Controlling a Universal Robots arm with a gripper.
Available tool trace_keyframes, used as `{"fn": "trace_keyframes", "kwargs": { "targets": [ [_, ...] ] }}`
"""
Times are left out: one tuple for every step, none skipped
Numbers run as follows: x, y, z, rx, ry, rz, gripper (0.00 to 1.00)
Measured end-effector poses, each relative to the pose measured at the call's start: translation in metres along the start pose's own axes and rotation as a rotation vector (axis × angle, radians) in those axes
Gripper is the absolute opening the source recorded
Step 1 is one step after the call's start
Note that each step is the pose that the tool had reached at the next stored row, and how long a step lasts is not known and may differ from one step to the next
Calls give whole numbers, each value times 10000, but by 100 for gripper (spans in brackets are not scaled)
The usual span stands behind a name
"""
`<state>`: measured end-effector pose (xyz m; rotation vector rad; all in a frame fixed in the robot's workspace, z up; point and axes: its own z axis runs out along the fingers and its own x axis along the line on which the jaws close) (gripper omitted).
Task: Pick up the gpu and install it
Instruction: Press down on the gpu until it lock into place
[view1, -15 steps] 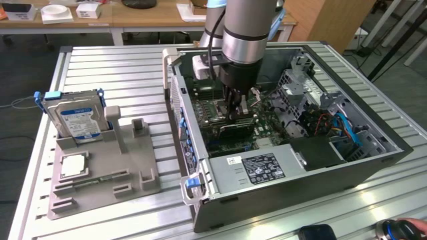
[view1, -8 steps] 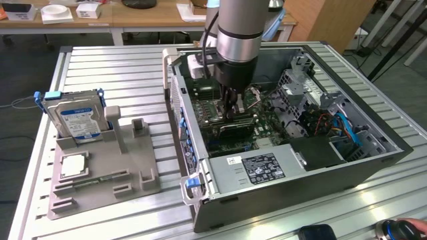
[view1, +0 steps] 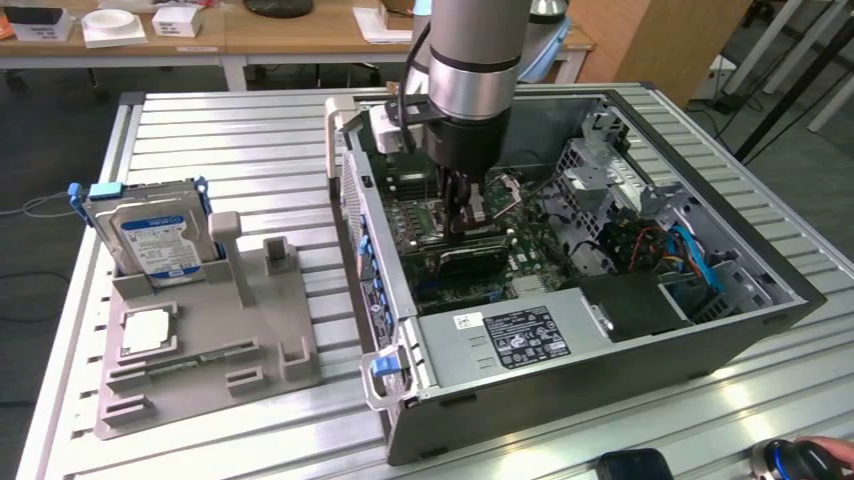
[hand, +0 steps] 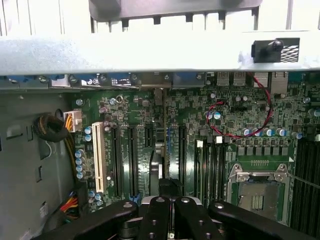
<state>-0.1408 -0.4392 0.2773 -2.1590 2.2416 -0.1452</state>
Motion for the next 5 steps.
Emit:
{"fn": "trace_keyframes", "kwargs": {
  "targets": [
    [0,0,0,0,0,1,10],
    [-1,0,0,1,-1,2,10],
    [-1,0,0,1,-1,2,10],
    [-1,1,0,1,-1,3,10],
    [-1,1,0,1,-1,3,10]
  ]
}}
